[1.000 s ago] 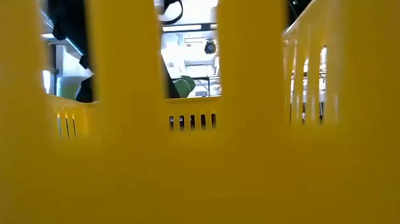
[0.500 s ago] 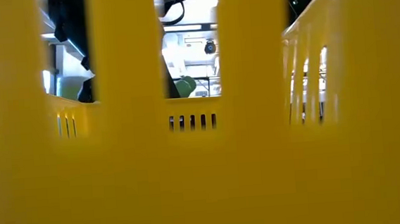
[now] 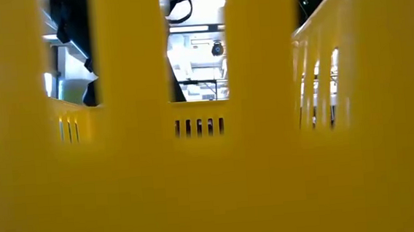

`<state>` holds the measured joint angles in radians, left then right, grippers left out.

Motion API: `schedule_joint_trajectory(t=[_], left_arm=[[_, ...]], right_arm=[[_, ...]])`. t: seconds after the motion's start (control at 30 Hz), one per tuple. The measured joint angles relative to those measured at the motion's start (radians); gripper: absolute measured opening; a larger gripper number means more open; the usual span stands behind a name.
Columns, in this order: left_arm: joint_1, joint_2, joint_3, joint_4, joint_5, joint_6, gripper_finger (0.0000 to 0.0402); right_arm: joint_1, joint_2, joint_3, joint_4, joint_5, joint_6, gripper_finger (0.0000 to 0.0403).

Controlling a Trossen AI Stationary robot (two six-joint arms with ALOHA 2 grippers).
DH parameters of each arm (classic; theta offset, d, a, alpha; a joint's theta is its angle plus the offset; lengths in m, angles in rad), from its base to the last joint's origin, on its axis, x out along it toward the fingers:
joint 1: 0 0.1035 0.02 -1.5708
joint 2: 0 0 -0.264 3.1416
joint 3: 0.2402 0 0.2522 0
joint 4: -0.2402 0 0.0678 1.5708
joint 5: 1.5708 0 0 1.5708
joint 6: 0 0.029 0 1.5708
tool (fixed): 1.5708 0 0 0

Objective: Pick & Place Travel size toiletries
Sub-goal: Put the green shampoo bottle into the bottom black bin

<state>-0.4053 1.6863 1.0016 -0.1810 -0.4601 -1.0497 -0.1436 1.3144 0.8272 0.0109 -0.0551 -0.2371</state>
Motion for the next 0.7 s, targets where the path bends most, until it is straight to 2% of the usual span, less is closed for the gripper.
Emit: schedule_joint_trajectory(t=[0.2,0.57,0.7], left_arm=[[0.0,-0.034,0.0,0.008,-0.042,0.084,0.0165],[0.0,-0.126,0.0,-0.004,-0.058,0.398,0.004],[0.0,-0.14,0.0,-0.028,-0.102,0.481,0.0005]], right_arm=[[0.0,0.0,0.0,0.001,0.0,0.0,0.0004],[0.0,0.0,0.0,0.0,0.0,0.0,0.0004],[0.0,0.0,0.0,0.0,0.0,0.0,0.0004]])
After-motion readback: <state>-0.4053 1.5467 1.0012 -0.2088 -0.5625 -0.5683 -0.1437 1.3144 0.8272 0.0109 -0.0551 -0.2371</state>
